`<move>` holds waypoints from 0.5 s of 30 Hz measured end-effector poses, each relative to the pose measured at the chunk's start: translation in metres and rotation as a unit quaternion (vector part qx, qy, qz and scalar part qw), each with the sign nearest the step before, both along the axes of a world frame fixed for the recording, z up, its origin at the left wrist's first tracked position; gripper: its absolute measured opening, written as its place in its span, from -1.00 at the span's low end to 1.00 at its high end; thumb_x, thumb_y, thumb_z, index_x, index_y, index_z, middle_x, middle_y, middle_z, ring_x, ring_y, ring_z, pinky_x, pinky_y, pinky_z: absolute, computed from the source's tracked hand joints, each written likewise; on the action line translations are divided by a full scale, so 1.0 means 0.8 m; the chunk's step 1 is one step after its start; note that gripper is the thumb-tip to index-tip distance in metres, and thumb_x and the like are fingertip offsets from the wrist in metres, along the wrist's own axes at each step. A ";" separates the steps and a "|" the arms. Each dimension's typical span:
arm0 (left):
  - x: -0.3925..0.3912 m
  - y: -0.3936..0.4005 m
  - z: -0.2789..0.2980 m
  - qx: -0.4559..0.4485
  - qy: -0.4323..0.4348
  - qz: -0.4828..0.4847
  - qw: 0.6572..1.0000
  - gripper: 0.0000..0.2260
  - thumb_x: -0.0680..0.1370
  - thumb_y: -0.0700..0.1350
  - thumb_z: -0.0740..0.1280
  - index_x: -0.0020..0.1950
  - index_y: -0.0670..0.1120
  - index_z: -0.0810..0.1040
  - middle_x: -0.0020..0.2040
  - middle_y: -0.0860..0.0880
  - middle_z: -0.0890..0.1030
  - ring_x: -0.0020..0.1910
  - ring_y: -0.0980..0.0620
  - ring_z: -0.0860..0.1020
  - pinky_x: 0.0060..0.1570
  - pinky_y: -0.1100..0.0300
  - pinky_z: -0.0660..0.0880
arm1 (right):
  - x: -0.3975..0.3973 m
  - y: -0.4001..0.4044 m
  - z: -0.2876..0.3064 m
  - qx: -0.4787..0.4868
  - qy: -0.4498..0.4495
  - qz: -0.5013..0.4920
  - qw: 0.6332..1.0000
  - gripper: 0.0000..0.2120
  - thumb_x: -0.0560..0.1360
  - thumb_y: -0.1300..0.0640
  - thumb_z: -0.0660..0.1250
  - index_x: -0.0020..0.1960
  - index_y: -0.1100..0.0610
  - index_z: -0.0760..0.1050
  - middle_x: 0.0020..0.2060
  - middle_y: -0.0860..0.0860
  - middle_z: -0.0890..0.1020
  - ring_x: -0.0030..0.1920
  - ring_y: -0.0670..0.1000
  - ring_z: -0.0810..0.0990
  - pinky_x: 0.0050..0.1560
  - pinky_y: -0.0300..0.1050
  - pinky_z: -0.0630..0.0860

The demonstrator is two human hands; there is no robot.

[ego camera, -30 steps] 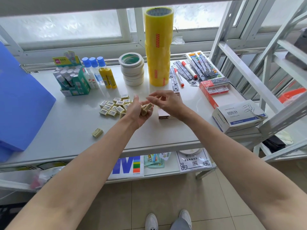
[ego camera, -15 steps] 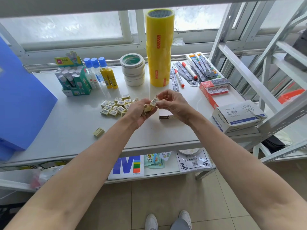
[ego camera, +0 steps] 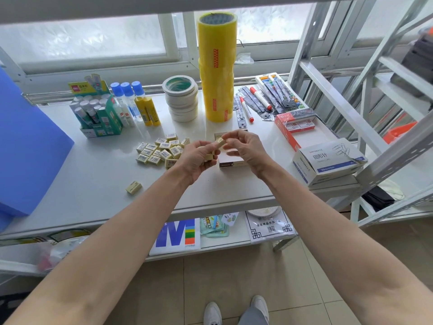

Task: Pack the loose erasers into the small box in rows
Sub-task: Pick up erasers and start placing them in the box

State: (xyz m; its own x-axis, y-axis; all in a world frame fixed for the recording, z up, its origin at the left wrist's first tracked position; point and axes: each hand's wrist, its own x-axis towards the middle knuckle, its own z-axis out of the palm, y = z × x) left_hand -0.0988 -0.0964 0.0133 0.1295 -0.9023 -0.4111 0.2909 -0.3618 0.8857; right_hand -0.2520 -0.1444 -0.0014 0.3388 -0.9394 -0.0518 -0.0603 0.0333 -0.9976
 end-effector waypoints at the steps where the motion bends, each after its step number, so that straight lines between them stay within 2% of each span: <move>1: -0.001 0.000 0.001 -0.008 -0.005 0.006 1.000 -0.82 0.53 -0.23 0.40 0.08 -0.19 0.48 -0.21 -0.13 0.59 -0.31 0.05 0.54 -0.39 0.29 0.53 | 0.000 0.001 0.001 0.008 -0.012 -0.003 1.000 -0.92 0.53 0.24 0.33 0.01 0.20 0.57 -0.12 0.11 0.64 -0.14 0.02 0.64 -0.05 -0.10 0.61; 5: 0.001 0.001 0.000 -0.022 -0.007 0.005 1.000 -0.82 0.53 -0.27 0.38 0.12 -0.17 0.52 -0.17 -0.12 0.61 -0.30 0.08 0.54 -0.35 0.27 0.53 | -0.002 0.000 0.003 0.011 -0.037 -0.005 0.999 -0.89 0.49 0.26 0.41 -0.01 0.25 0.54 -0.21 0.14 0.65 -0.24 0.02 0.64 -0.15 -0.18 0.58; 15: 0.001 -0.006 -0.007 -0.018 -0.010 0.020 1.000 -0.95 0.59 -0.23 0.32 0.00 -0.14 0.57 -0.15 -0.13 0.61 -0.30 0.07 0.53 -0.36 0.27 0.53 | -0.004 -0.003 -0.003 0.014 -0.046 -0.010 0.999 -0.94 0.52 0.35 0.34 -0.03 0.25 0.52 -0.21 0.13 0.65 -0.26 0.01 0.64 -0.10 -0.18 0.61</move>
State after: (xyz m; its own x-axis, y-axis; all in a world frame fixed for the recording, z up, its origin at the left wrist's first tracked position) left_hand -0.0977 -0.1013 0.0081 0.1730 -0.9103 -0.3761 0.2864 -0.3189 0.9035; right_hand -0.2553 -0.1470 -0.0042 0.3250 -0.9445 -0.0474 0.0315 0.0610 -0.9976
